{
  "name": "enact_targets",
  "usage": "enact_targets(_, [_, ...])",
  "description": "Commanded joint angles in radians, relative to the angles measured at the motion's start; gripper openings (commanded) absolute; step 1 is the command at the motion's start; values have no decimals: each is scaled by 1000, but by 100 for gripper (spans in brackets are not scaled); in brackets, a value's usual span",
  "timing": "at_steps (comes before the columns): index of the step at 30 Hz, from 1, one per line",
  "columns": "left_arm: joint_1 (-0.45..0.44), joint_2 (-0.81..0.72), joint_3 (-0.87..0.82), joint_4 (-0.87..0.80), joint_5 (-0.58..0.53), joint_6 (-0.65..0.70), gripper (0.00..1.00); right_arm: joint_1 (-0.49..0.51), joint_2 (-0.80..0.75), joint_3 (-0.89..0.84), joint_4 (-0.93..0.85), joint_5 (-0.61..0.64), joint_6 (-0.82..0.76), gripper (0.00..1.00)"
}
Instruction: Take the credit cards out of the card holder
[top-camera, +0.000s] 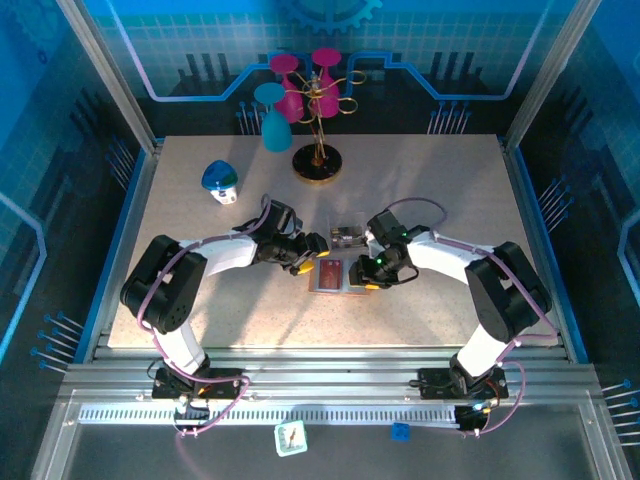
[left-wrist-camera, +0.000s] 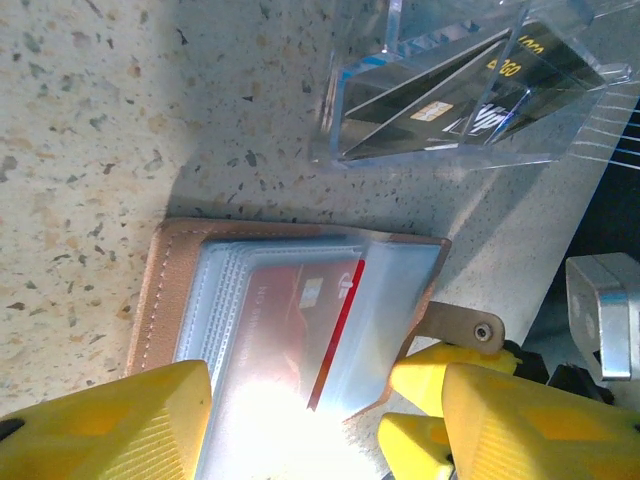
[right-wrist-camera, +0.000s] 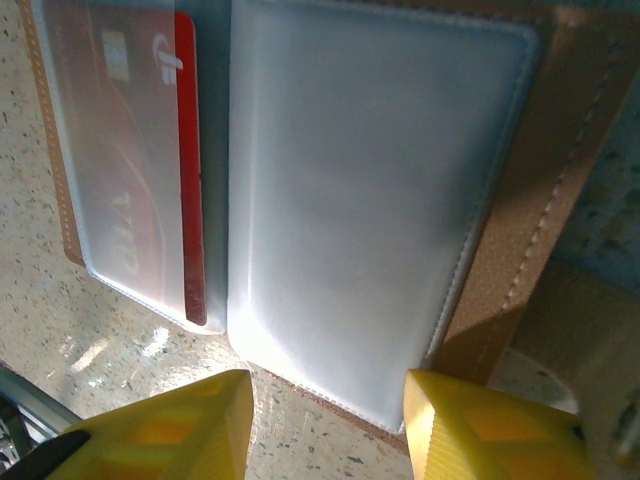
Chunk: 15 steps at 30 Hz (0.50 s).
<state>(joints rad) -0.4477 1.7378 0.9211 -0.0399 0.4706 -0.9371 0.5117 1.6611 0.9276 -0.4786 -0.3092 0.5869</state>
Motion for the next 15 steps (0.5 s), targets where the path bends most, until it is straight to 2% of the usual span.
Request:
enact_targets(1, [4,-35,-17,9,36,9,63,-13,-16,23,-8,9,-21,44])
enact_targets(6, [-6,-31,-17,9,38,9,62,-16,-15,45,-10,-15,-12,43])
enact_targets(11, [-11,-29,-16,7,31,12,58,-14,-27,47,63,-120,49,42])
enact_targets(15, [-11,-23,-11,-14,10,22,51,-13,-17,43,155,-190,114,42])
